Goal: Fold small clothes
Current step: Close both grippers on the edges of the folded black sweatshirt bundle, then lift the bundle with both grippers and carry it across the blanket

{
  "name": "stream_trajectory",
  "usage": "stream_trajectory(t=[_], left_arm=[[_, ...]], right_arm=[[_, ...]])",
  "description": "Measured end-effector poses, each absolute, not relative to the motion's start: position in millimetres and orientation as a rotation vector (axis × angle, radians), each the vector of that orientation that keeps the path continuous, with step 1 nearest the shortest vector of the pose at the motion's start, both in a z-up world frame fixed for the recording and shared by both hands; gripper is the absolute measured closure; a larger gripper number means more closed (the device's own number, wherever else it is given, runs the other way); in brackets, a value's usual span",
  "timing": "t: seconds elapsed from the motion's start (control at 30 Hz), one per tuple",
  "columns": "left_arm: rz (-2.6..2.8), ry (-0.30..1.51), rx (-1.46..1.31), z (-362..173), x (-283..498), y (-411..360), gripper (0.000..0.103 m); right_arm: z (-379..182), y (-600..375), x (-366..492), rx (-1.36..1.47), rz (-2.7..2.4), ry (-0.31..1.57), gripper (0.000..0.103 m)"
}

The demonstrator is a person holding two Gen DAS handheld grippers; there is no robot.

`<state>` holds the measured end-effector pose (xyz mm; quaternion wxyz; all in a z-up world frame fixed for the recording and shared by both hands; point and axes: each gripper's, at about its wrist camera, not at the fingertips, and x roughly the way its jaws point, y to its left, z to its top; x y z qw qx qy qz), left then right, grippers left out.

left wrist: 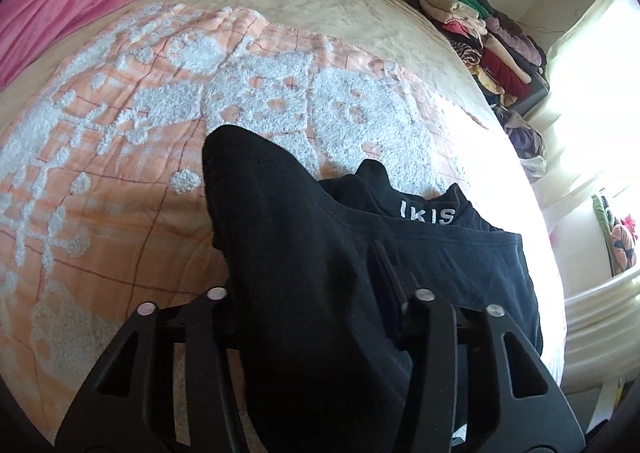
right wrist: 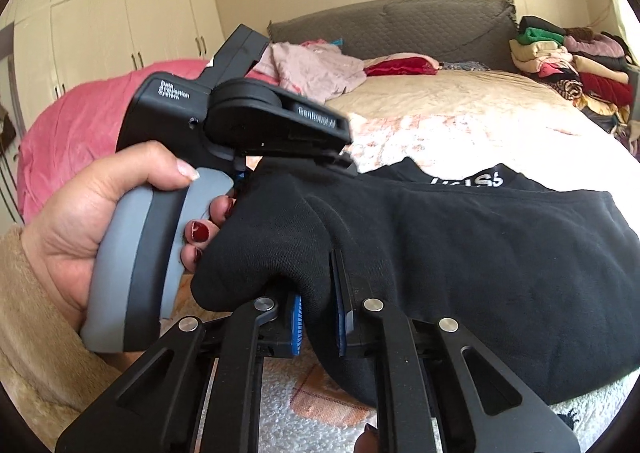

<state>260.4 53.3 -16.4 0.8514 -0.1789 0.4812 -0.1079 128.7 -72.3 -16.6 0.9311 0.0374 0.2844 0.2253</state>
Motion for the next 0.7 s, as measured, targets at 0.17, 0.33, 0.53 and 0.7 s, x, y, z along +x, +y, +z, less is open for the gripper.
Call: stream_trajectory(t=[0.17,0.33,0.53,0.7], left_arm=[[-0.227,0.974,-0.370,0,257,42,0.083],[-0.236,0.935,-0.322,21,251,19,0.084],[-0.239,0.901,-0.282,41,245,-9,0.084],[-0.255,0.884,-0.254,50,240,-34,0.084]], right_arm=[[-8,-87,124,0.126,0.443,0.561,0.093],[1,-104,116,0.168,0.413,0.531,0.094],[13,-124,105,0.183,0.369,0.503,0.094],[20,-144,95,0.203,0.343,0.492,0.095]])
